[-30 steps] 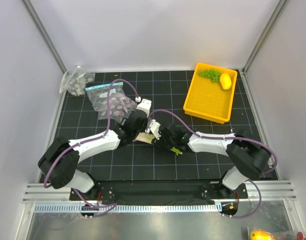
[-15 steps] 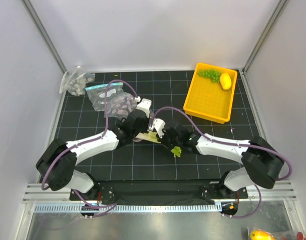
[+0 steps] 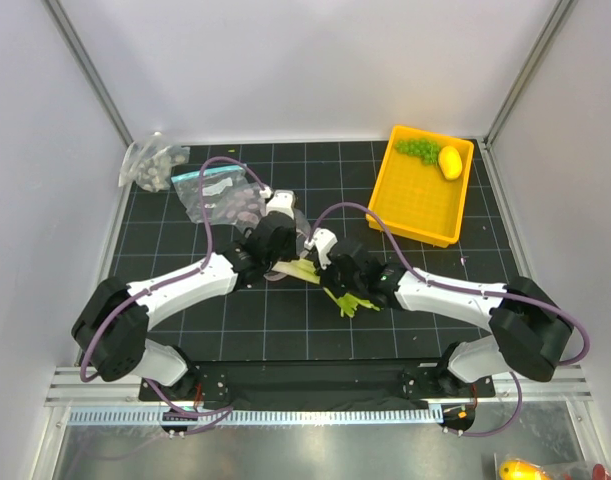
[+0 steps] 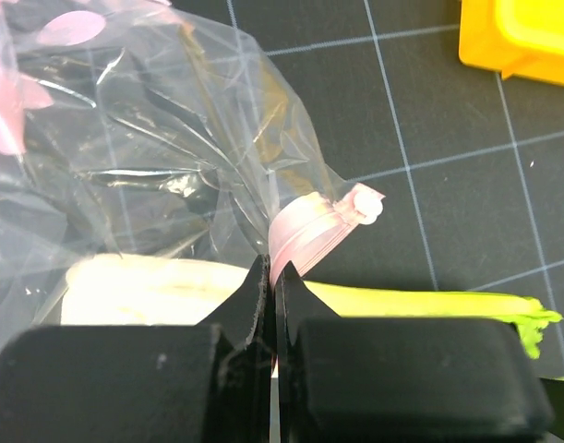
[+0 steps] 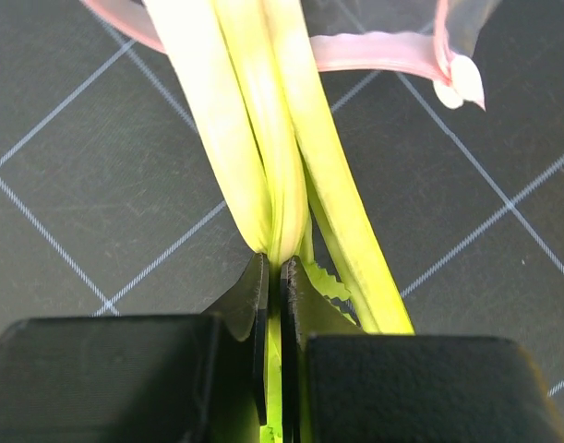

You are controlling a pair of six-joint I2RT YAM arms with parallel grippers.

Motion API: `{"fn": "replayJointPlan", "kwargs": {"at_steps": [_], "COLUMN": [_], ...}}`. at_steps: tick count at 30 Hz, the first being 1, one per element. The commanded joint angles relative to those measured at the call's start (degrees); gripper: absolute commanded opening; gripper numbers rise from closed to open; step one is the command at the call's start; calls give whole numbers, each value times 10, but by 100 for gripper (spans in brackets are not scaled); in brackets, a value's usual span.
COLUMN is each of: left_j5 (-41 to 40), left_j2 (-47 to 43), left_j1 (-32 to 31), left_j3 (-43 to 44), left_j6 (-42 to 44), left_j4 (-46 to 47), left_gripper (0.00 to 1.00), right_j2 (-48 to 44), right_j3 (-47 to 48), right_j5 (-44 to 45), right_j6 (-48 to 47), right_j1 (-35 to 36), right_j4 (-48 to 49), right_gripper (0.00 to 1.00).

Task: Place the food in the zip-top bag and seal the zipper
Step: Place the fake vegetable in the zipper food storage bag.

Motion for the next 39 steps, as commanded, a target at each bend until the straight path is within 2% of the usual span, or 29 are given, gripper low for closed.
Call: {"fn": "replayJointPlan", "kwargs": {"at_steps": [1, 8, 23, 27, 34, 39], "left_j5": [-22, -48, -26, 3, 99, 211], "left_j2": [-6, -24, -27, -30, -22, -22], "left_j1": [-2, -2, -2, -2, -2, -2], "left_j3": [33, 33, 45, 37, 16, 12], "left_j6": [-37, -76, -142, -155, -191, -197], "left_j4": [-30, -49, -67, -47, 30, 74], "left_gripper": [0, 0, 0, 0, 0, 1], "right_j2": [-26, -70, -100, -103, -81, -77], "right_j3": [12, -11, -21, -22, -19, -18], "right_j5": [42, 72, 90, 70, 32, 31], "right_j6": [46, 70, 120, 129, 137, 136], "right_j1": [-7, -25, -45, -47, -46, -46], "right_j4": [34, 50, 52, 64, 81, 81], "right_gripper": [1, 1, 1, 1, 1, 1]}}
